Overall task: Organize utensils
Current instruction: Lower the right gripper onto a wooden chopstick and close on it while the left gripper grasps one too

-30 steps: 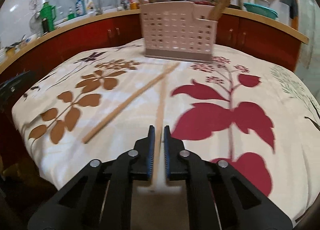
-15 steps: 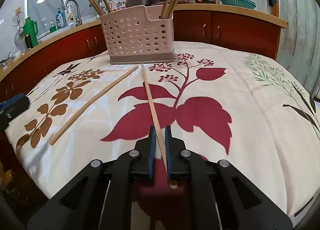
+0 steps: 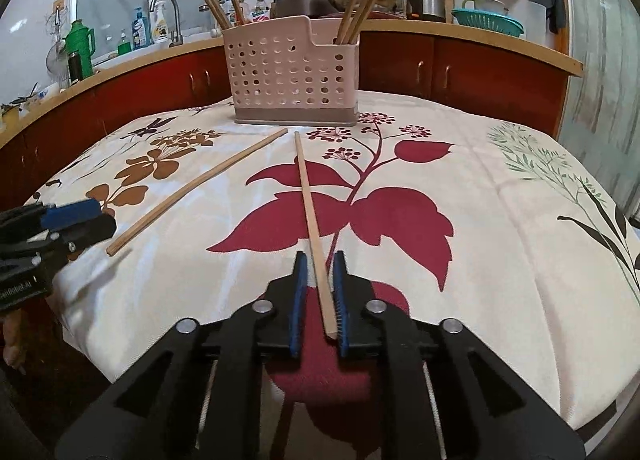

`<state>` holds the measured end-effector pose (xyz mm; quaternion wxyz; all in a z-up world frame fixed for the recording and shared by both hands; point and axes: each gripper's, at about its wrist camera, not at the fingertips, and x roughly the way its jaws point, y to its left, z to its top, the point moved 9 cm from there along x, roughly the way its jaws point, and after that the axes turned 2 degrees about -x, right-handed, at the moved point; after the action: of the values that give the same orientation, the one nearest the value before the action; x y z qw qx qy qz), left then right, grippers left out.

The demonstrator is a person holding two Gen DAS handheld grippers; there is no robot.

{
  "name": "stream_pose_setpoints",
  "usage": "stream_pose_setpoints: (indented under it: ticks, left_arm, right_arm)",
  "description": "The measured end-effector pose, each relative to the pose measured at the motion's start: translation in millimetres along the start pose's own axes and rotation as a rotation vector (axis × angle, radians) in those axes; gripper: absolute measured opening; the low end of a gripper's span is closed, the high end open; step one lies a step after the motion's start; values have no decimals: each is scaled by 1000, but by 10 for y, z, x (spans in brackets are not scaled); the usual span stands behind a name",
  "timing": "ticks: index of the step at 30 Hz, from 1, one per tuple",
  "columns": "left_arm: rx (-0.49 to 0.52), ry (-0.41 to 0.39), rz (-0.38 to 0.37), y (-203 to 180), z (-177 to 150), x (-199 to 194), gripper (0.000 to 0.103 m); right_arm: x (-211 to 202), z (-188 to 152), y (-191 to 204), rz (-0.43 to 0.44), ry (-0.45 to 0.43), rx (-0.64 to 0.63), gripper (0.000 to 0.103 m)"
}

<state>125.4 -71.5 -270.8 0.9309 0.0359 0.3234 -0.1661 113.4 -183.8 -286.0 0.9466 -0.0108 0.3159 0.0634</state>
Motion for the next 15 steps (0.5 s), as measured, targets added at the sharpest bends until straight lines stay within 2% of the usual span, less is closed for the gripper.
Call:
stream_pose_setpoints:
  ticks: [9, 13, 15]
  left_arm:
    - [15, 36, -17, -35, -109, 105, 23]
    - [19, 28, -14, -14, -109, 116, 8]
    - [17, 27, -16, 2, -107, 110, 7]
  right_arm:
    - [-9, -7, 8, 7, 0, 3, 6]
    - [-11, -6, 17, 11, 1, 4, 6]
    - [-11, -6, 24, 13, 2, 4, 6]
